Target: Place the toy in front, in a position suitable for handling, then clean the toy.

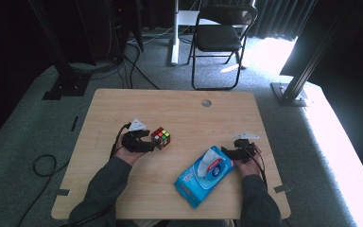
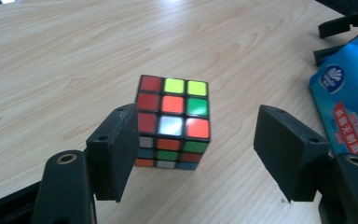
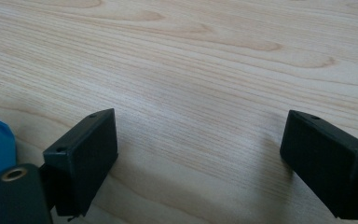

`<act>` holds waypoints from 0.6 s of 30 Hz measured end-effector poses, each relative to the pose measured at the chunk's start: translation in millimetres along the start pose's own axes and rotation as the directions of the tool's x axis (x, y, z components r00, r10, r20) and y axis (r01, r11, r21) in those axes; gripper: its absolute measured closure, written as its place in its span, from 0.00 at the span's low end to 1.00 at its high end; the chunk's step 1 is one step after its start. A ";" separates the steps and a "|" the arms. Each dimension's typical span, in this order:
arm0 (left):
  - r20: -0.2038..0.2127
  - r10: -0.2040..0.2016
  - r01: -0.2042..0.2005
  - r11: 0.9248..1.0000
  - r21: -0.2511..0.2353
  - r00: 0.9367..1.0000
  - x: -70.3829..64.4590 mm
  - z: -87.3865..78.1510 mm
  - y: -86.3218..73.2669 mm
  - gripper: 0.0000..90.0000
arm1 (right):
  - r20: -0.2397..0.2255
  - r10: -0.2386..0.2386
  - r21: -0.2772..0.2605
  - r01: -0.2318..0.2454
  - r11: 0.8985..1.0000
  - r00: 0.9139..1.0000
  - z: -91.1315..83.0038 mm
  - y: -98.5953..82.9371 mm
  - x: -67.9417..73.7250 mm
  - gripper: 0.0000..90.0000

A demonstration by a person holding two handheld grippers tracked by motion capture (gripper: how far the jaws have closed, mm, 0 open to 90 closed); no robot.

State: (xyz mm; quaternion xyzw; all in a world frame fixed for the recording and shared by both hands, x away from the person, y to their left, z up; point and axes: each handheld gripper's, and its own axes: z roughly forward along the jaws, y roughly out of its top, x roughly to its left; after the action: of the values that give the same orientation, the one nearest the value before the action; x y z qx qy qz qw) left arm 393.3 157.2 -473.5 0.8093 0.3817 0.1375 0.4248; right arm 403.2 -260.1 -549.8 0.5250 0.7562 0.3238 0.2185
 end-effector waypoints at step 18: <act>0.086 0.049 -0.050 0.999 0.008 0.995 -30.7 2.4 10.5 0.39 | 0.000 0.000 0.000 0.000 1.000 1.000 0.0 0.0 -0.1 0.12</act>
State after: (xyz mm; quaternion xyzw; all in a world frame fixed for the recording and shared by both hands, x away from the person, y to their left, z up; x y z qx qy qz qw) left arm 379.3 129.6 -463.4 0.8259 0.3437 0.1111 0.4330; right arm 403.2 -260.2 -549.8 0.5248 0.7563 0.3238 0.2185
